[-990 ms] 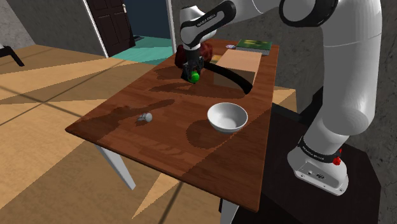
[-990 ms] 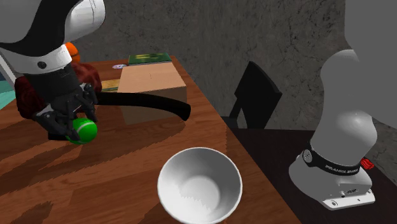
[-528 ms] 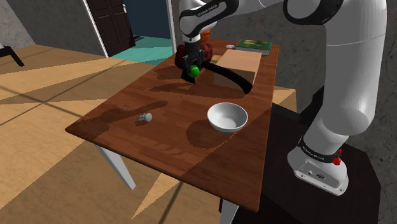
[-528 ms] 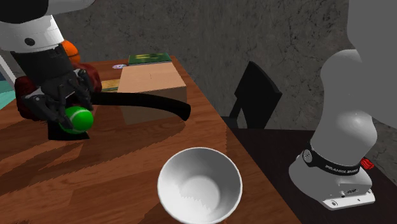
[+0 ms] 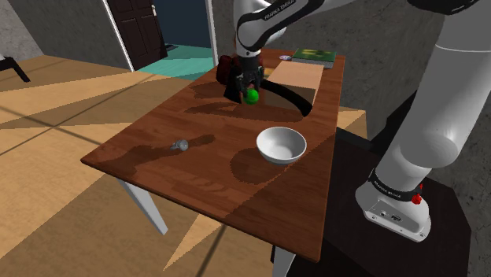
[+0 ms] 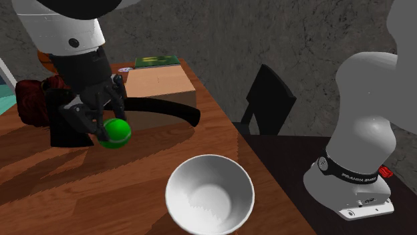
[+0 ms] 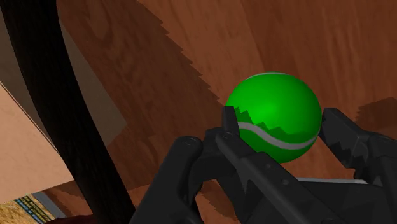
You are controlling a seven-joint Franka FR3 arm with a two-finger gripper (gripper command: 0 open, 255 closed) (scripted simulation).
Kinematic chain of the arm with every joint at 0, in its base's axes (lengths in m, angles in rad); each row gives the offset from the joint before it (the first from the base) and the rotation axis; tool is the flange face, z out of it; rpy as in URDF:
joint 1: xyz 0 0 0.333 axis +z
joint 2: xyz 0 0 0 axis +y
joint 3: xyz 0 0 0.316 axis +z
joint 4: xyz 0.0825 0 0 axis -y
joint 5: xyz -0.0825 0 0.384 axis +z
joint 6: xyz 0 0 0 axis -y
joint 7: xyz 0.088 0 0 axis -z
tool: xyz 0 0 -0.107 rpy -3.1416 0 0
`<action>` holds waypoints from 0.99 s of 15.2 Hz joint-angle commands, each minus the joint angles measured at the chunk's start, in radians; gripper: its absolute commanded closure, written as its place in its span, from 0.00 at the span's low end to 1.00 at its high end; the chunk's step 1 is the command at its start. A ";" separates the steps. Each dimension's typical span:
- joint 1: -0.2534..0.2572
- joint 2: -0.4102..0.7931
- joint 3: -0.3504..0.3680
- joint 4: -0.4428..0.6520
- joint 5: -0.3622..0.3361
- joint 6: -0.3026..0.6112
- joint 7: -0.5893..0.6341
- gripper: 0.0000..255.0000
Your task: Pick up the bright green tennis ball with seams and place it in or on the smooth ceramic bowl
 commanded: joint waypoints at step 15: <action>0.095 -0.585 0.092 -0.617 0.061 0.025 0.146 1.00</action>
